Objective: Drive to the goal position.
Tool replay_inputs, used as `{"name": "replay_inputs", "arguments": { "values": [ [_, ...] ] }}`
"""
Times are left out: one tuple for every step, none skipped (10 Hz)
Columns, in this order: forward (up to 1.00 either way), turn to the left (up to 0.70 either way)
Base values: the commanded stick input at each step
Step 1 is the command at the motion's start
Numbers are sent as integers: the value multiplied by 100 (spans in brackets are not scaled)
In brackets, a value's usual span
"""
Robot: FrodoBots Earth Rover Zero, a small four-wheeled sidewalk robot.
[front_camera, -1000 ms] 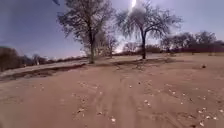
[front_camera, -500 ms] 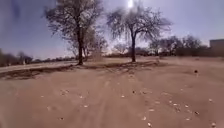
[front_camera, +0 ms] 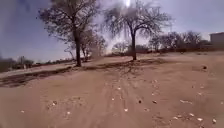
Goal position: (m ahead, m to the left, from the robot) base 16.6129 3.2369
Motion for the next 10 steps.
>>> {"name": "replay_inputs", "arguments": {
  "values": [
    [100, 0],
    [100, 0],
    [100, 0],
    [100, 0],
    [100, 0],
    [100, 0],
    [100, 0],
    [100, 0],
    [100, 0],
    [100, 0]
  ]
}}
